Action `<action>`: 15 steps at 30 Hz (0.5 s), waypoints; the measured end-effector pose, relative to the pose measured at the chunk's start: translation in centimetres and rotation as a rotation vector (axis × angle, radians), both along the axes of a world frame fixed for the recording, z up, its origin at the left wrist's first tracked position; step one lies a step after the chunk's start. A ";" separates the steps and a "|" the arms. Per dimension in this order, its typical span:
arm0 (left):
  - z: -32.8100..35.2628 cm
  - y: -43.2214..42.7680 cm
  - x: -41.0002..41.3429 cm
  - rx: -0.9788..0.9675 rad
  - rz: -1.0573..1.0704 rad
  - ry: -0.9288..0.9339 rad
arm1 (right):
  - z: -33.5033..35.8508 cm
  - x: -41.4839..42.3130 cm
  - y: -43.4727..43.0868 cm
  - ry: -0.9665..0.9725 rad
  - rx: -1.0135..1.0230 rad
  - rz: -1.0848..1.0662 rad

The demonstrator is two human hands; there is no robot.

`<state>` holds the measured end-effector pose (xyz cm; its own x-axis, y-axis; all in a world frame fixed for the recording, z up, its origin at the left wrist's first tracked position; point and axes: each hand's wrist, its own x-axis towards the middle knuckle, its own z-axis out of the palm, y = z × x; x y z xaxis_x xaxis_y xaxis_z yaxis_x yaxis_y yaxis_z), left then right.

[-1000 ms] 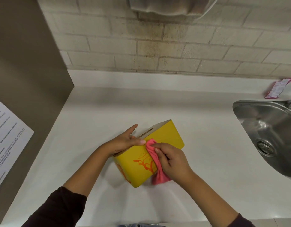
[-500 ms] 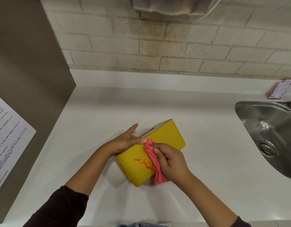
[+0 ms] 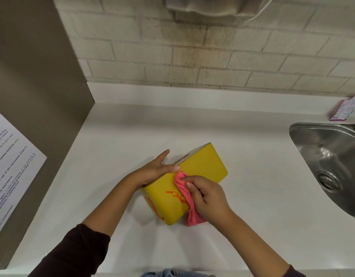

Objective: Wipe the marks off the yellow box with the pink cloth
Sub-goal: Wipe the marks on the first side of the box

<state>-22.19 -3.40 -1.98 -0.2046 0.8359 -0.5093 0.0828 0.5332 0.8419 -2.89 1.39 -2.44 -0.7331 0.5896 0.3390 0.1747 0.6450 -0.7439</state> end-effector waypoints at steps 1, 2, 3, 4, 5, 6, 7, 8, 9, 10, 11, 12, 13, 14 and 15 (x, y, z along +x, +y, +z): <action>-0.1 0.1 0.0 -0.002 -0.006 -0.012 | 0.0 0.3 0.3 -0.010 -0.010 0.015; -0.2 0.1 0.0 -0.006 -0.008 -0.021 | 0.0 0.5 0.7 -0.016 -0.025 0.014; -0.2 0.2 0.0 -0.010 -0.006 -0.022 | 0.0 0.7 1.1 -0.011 -0.044 -0.005; -0.3 0.3 0.1 -0.013 -0.003 -0.021 | 0.0 0.8 1.4 0.004 -0.065 -0.036; -0.3 0.3 0.1 -0.013 -0.002 -0.018 | 0.0 0.8 1.5 0.021 -0.086 -0.068; -0.3 0.4 0.1 -0.011 -0.001 -0.014 | 0.1 0.6 1.4 0.035 -0.101 -0.094; -0.3 0.4 0.1 -0.008 0.001 -0.008 | 0.1 0.4 1.3 0.044 -0.106 -0.113; -0.2 0.4 0.1 -0.004 0.006 -0.004 | 0.1 0.1 1.0 0.049 -0.103 -0.123; -0.2 0.4 0.1 0.004 0.011 -0.001 | 0.1 -0.2 0.6 0.050 -0.100 -0.122; -0.2 0.4 0.0 0.012 0.015 0.004 | 0.2 -0.5 0.2 0.047 -0.099 -0.112; -0.2 0.3 0.0 0.018 0.019 0.009 | 0.1 -0.8 -0.3 0.042 -0.096 -0.093; -0.3 0.2 -0.1 0.023 0.020 0.012 | 0.1 -0.9 -0.7 0.034 -0.087 -0.071; -0.4 0.2 0.0 0.025 0.017 0.012 | 0.1 -0.9 -1.0 0.024 -0.074 -0.047; -0.3 0.2 0.0 0.025 0.009 0.012 | 0.1 -0.7 -1.1 0.013 -0.064 -0.022; -0.3 0.2 0.1 0.022 -0.001 0.010 | 0.1 -0.4 -0.9 0.001 -0.066 0.000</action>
